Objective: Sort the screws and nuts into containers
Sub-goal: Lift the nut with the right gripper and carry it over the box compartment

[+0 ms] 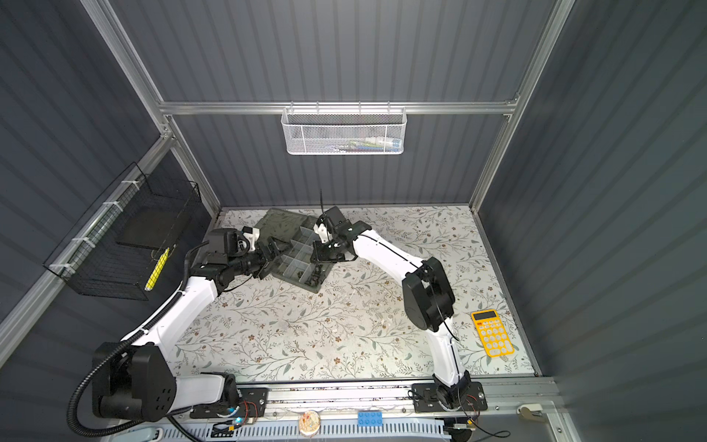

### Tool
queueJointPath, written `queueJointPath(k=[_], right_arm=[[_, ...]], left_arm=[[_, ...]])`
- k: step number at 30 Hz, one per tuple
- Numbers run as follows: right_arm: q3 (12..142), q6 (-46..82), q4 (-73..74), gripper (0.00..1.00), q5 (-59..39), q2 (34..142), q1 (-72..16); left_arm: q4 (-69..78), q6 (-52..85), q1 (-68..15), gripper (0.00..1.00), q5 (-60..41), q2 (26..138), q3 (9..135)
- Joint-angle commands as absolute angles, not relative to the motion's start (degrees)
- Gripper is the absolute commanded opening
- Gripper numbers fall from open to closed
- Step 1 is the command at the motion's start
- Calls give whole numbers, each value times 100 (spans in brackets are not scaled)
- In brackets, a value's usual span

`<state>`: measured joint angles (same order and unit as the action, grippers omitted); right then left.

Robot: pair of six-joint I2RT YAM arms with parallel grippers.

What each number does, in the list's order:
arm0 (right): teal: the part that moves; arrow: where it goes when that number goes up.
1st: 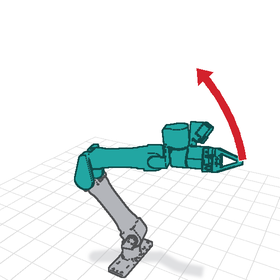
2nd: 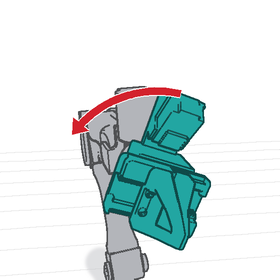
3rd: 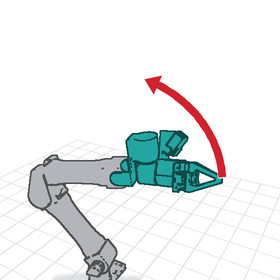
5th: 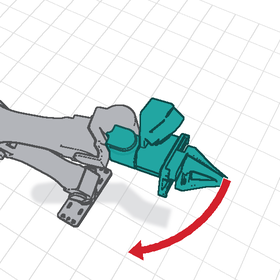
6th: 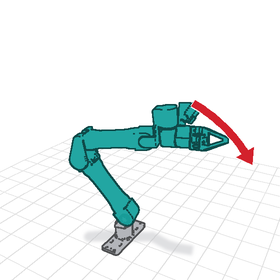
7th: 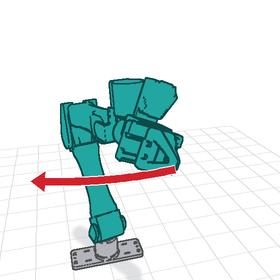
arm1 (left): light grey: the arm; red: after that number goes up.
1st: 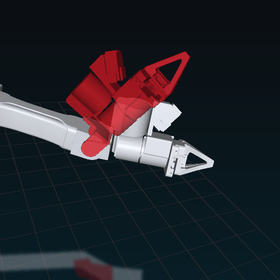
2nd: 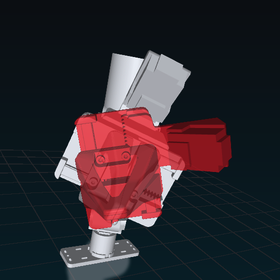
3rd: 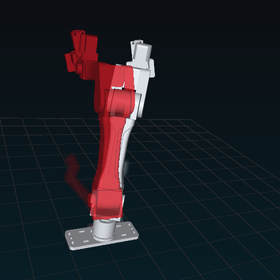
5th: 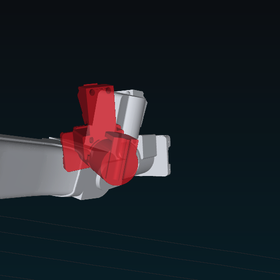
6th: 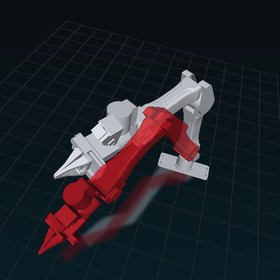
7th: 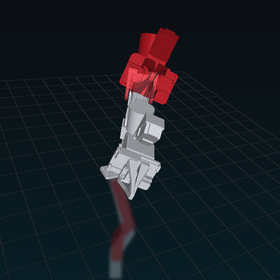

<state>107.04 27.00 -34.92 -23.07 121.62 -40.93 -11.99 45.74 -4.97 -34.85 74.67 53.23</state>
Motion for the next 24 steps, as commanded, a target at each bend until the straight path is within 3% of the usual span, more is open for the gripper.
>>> queueJointPath(k=[1,14,24], right_arm=[[11047,2853,-3368,16,-2585,12370,-4203],[11936,3098,-3303,20,-2659,13433,-4438],[12137,3211,-3324,30,-2606,13801,-4438]], left_arm=[[-1200,4660,-212,100,-3988,7274,5086],[-1421,4492,26,100,-4144,7155,4953],[-1530,4432,44,100,-4087,7093,4946]])
